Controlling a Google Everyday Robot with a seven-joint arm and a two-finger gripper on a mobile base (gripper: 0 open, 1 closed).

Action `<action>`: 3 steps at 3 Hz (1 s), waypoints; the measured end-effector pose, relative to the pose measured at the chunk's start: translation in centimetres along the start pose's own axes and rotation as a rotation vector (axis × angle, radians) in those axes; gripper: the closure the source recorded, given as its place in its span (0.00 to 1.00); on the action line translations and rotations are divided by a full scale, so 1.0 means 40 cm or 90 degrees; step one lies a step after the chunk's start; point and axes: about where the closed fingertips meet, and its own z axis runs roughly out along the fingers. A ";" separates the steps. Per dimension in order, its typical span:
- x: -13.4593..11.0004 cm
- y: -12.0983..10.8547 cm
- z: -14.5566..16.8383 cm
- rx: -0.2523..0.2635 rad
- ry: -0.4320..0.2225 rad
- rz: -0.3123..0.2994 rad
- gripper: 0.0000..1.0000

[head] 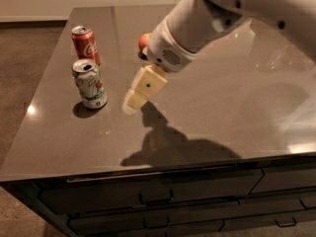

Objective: Knock 7up can over

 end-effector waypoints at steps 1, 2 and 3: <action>-0.060 -0.055 0.058 0.008 -0.030 -0.012 0.00; -0.111 -0.090 0.115 -0.003 -0.055 -0.029 0.00; -0.158 -0.094 0.172 -0.031 -0.075 -0.053 0.00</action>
Offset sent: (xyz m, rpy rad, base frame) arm 0.0804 0.0853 -0.0127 0.1255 -0.0550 0.0893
